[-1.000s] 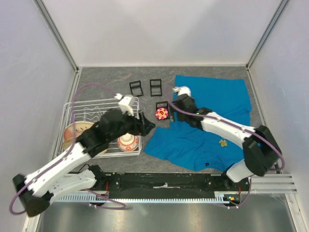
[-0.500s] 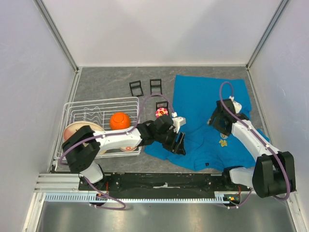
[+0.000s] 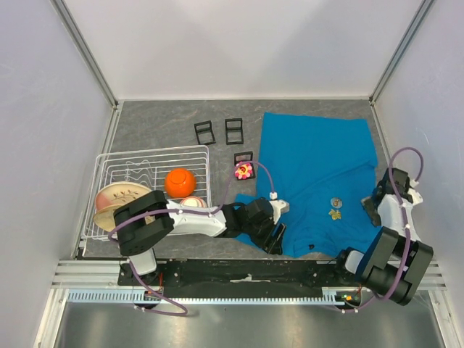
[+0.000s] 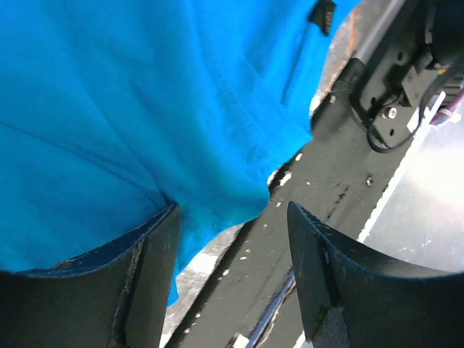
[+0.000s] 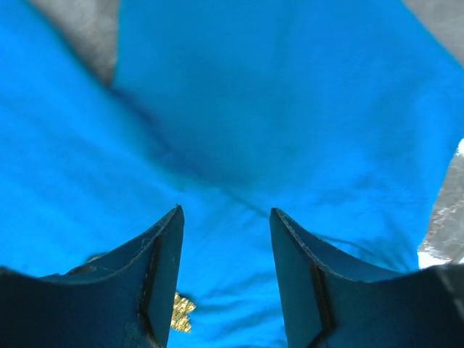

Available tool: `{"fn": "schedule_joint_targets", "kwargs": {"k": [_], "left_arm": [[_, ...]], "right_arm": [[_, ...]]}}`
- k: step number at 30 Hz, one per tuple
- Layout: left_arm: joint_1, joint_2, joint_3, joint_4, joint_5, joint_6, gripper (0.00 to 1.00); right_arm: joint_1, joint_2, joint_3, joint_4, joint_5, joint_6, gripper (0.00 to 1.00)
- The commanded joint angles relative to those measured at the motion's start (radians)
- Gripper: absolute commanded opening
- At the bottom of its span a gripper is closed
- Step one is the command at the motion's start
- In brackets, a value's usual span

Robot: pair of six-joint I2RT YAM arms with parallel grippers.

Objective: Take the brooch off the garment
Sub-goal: Place the brooch in the brooch box.

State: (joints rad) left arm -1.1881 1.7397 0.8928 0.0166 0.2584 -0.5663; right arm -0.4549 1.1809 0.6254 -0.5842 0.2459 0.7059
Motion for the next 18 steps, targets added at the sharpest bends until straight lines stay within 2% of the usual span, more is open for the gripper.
{"fn": "schedule_joint_targets", "kwargs": {"k": [1, 2, 6, 9, 13, 18], "left_arm": [[-0.051, 0.035, -0.009, 0.025, -0.013, -0.035, 0.68], [-0.068, 0.028, -0.011, 0.025, -0.007, -0.041, 0.68], [-0.085, -0.025, -0.029, 0.028, 0.021, -0.05, 0.7], [-0.087, -0.098, 0.0, -0.05, -0.004, -0.026, 0.71], [-0.067, -0.176, 0.11, -0.168, -0.015, 0.022, 0.72], [-0.001, -0.171, 0.227, -0.147, 0.077, 0.008, 0.74]], "right_arm": [[-0.134, -0.035, -0.05, 0.047, 0.018, 0.033, 0.57], [-0.195, -0.035, -0.061, 0.053, 0.004, 0.032, 0.56], [-0.281, -0.026, -0.105, 0.075, 0.015, 0.023, 0.56], [-0.292, 0.0, -0.061, 0.052, 0.07, 0.004, 0.56], [-0.297, 0.087, -0.044, 0.055, 0.113, 0.02, 0.56], [-0.298, 0.076, 0.007, 0.087, 0.182, -0.043, 0.56]]}}
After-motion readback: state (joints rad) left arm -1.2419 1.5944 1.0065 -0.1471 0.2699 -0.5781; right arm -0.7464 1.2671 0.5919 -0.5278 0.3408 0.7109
